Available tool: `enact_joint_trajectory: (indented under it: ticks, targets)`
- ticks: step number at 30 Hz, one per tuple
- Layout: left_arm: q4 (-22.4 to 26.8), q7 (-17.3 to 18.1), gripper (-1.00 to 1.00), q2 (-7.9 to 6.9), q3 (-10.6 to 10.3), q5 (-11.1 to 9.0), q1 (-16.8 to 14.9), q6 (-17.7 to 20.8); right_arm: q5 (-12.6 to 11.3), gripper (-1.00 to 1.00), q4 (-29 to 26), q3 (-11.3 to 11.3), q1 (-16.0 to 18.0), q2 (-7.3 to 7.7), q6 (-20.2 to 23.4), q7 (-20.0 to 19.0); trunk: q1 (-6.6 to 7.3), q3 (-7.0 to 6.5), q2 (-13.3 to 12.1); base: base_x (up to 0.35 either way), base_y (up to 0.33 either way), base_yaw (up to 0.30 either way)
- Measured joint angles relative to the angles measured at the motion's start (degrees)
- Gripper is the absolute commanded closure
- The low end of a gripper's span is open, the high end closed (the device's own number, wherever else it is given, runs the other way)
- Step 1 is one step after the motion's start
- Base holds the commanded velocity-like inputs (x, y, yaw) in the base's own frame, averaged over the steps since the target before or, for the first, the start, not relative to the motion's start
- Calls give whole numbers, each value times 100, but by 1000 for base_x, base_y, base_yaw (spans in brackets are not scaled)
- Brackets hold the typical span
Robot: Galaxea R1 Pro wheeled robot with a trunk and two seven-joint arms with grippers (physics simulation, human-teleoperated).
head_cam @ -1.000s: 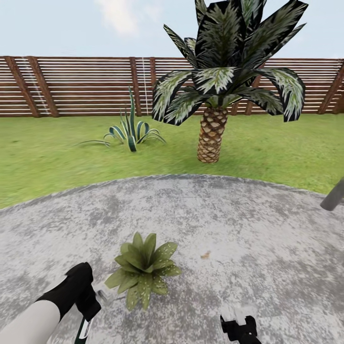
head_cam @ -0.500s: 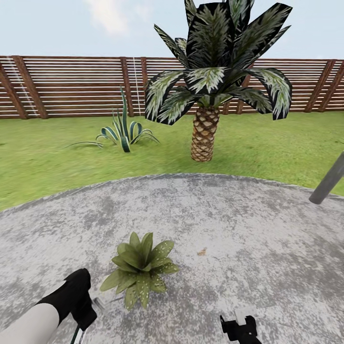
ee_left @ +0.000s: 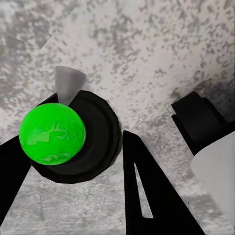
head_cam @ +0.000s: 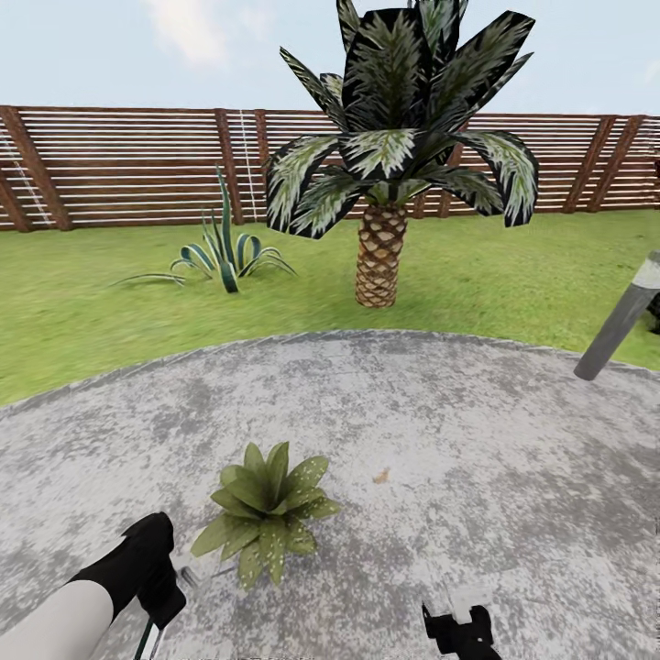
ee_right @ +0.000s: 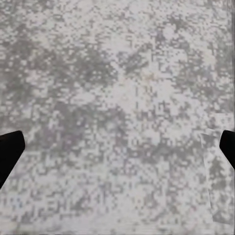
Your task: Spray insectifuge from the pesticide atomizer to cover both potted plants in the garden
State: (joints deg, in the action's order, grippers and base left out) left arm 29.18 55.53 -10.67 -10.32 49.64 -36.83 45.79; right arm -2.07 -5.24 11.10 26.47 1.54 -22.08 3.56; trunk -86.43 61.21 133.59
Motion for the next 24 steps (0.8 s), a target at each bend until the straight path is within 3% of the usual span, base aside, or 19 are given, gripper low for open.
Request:
enact_joint_trajectory:
  ticks: [6,10,18,24]
  targets:
    - [26,-11,100,34,-23,-4,0,4,2,-100,1,1,-3,-5,0,-1,4,0,0,89,238,-36]
    - [382,38,100,43,-28,-9,-29,4,7,-100,2,1,2,-6,-2,1,2,0,0,18,21,-1]
    - [461,118,100,76,-38,-5,-90,11,7,-100,3,-4,0,3,-2,5,2,0,0,1,1,-1]
    - [389,120,100,76,-78,35,-52,-24,8,-100,0,-3,-2,5,-2,6,2,0,0,0,0,-228]
